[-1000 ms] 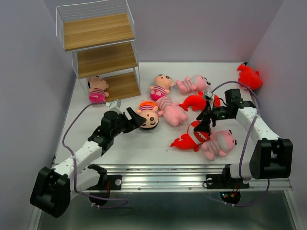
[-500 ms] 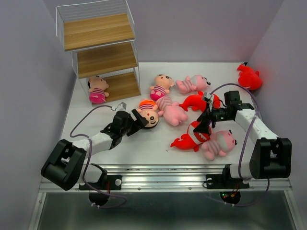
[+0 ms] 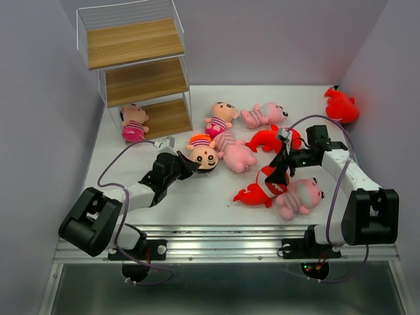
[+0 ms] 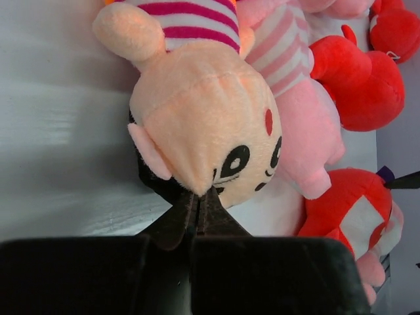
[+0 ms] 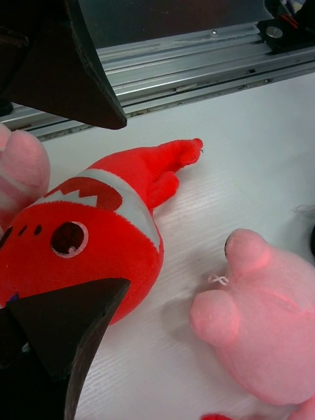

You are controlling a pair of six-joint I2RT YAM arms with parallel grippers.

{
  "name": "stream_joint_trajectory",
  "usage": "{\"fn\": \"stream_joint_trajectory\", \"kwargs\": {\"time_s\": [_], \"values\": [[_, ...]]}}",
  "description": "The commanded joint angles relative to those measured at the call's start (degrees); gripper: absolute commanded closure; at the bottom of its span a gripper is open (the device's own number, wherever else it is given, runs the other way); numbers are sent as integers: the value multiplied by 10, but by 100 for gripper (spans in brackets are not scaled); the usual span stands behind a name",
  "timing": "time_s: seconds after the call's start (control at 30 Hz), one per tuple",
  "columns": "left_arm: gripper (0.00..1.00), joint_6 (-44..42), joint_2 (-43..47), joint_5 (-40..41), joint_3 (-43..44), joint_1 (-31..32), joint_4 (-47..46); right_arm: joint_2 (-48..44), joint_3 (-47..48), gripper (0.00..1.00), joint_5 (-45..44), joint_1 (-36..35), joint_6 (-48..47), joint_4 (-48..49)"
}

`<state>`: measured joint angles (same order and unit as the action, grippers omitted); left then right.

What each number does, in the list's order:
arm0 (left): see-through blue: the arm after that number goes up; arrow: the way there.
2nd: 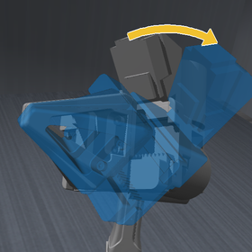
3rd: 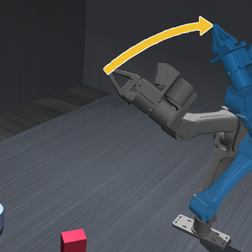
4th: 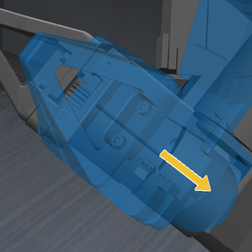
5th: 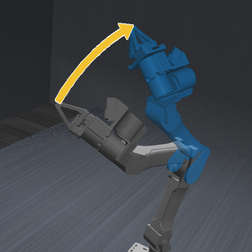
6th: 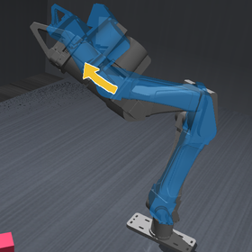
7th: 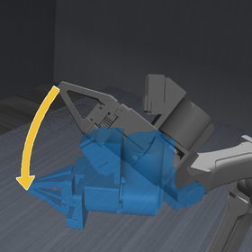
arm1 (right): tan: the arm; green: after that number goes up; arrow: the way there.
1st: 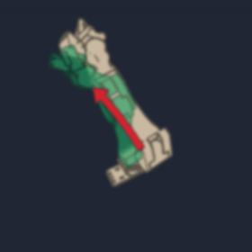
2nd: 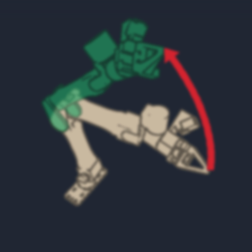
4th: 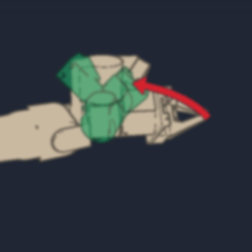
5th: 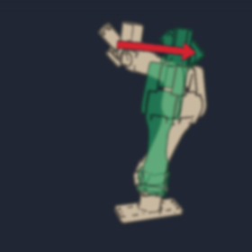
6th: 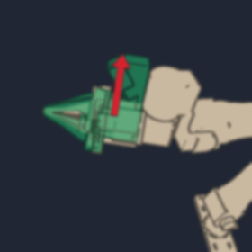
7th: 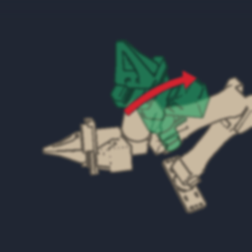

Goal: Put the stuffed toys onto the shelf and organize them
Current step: Grab a stuffed toy with the left arm, then pass the stuffed toy from the left arm to the right

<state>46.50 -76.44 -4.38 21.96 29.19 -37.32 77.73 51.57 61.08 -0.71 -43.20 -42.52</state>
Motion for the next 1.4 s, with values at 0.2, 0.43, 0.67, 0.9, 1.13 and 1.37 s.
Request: {"fn": "stream_joint_trajectory", "kwargs": {"time_s": [0.2,0.43,0.67,0.9,1.13,1.37], "values": [[100,-181,131,-34,58,58,122,-15,60,0,-1,0,-231,-200],[100,-300,217,-90,145,100,301,-2,196,0,-9,-109,-335,-302],[100,-339,157,-200,232,128,388,-10,295,0,-55,-233,-241,-208],[100,-333,113,-253,290,148,386,-14,312,0,-183,-353,-186,-137],[100,-313,112,-322,305,148,344,-38,231,0,-260,-382,-174,-76],[100,-295,128,-347,287,148,315,-52,203,0,-304,-382,-158,-35]]}}
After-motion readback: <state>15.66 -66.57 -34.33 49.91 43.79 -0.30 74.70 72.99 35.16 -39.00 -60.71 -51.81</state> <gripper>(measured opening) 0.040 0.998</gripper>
